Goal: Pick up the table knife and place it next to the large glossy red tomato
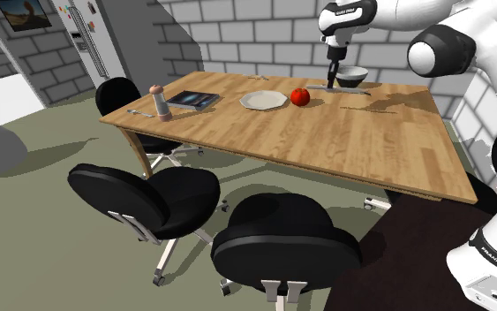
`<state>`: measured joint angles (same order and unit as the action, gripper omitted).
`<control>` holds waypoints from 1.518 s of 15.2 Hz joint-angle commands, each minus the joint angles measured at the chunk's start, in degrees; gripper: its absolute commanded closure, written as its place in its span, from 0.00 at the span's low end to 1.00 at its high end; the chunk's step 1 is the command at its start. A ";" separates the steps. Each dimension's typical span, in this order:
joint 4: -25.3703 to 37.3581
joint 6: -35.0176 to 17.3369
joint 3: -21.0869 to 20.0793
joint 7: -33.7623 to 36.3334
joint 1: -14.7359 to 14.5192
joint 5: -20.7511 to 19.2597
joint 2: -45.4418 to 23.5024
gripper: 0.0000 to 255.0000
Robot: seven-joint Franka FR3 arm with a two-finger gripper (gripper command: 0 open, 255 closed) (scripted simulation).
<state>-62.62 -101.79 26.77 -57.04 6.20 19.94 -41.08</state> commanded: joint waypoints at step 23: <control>-11.02 -14.84 -1.55 -2.49 -1.08 2.38 -4.42 1.00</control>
<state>-73.71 -116.35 25.31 -59.49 5.05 22.21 -45.16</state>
